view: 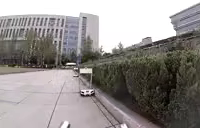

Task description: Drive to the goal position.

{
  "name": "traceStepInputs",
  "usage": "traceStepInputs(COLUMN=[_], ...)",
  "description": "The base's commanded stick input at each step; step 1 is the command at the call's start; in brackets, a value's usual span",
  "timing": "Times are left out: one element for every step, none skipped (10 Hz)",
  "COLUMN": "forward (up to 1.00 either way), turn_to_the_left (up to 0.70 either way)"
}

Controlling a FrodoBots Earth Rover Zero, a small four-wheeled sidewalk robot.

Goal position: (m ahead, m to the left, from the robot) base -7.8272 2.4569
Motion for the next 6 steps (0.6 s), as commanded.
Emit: traceStepInputs(forward=[0.0, 0.01, 0.03, 0.01, 0.03, 0.04], turn_to_the_left=[0.0, 0.0, 0.0, 0.0, 0.0, 0.0])
